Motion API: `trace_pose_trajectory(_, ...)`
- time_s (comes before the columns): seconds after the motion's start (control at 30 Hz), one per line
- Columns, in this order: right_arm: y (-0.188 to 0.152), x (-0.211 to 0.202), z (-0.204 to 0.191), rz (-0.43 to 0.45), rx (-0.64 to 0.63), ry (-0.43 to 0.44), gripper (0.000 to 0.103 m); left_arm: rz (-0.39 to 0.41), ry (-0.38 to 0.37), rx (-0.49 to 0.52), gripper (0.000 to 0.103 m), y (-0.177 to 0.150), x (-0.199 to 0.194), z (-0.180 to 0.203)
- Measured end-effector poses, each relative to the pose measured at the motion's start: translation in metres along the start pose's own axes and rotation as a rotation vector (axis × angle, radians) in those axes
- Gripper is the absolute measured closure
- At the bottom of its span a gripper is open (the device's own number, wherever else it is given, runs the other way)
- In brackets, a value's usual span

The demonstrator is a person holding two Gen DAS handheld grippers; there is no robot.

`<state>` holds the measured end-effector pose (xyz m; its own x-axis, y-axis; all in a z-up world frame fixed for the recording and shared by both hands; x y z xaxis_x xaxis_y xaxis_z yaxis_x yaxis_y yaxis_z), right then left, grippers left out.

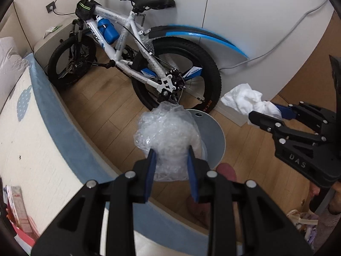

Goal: Collect trash
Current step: 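Carry the plastic bag and tissues to the grey bin, right tool releasing tissues, then open the left tool over the bin to drop the plastic bag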

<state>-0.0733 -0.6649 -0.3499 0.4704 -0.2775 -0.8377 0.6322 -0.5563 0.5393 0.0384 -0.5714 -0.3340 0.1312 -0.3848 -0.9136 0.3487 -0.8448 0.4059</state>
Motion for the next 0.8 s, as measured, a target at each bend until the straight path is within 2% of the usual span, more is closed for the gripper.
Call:
trace_pose_trajectory(0.07, 0.001, 0.017, 0.002, -0.008, 0.008, 0.011, 0.069, -0.015, -0.001, 0.009, 0.075, 0.005, 0.015, 0.001)
trace_pose_trajectory(0.13, 0.002, 0.031, 0.002, -0.007, 0.015, 0.019, 0.06, -0.031, -0.005, 0.013, 0.075, 0.008, 0.029, -0.001)
trace_pose_trajectory(0.17, 0.002, 0.037, 0.002, -0.003, 0.018, 0.02, 0.052, -0.038, -0.008, 0.014, 0.075, 0.008, 0.034, -0.002)
trace_pose_trajectory(0.2, 0.002, 0.043, 0.003, -0.001, 0.021, 0.016, 0.05, -0.046, -0.011, 0.014, 0.075, 0.009, 0.04, -0.003)
trace_pose_trajectory(0.47, -0.009, 0.067, 0.019, -0.045, 0.064, 0.006, 0.05, -0.089, -0.022, 0.041, 0.074, 0.008, 0.066, 0.004)
trace_pose_trajectory(0.63, -0.02, 0.065, 0.042, -0.052, 0.117, -0.023, 0.05, -0.076, -0.05, 0.071, 0.074, 0.015, 0.075, 0.02)
trace_pose_trajectory(0.73, -0.026, 0.062, 0.054, -0.05, 0.137, -0.049, 0.05, -0.058, -0.104, 0.082, 0.068, 0.022, 0.077, 0.032)
trace_pose_trajectory(0.8, -0.028, 0.059, 0.059, -0.047, 0.147, -0.061, 0.05, -0.059, -0.107, 0.093, 0.057, 0.026, 0.08, 0.038)
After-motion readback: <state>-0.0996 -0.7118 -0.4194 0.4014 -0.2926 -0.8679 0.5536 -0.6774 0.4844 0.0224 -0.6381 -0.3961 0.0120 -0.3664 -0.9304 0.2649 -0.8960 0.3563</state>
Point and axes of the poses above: each gripper's, at about its wrist camera, not at the fingertips, and x roughly the way its jaws point, z to its right, y to its top, the point moved 5 cm from there along x, roughly the way its jaws point, and after that the axes turned 1 degree about -z, right-handed, at the moved point
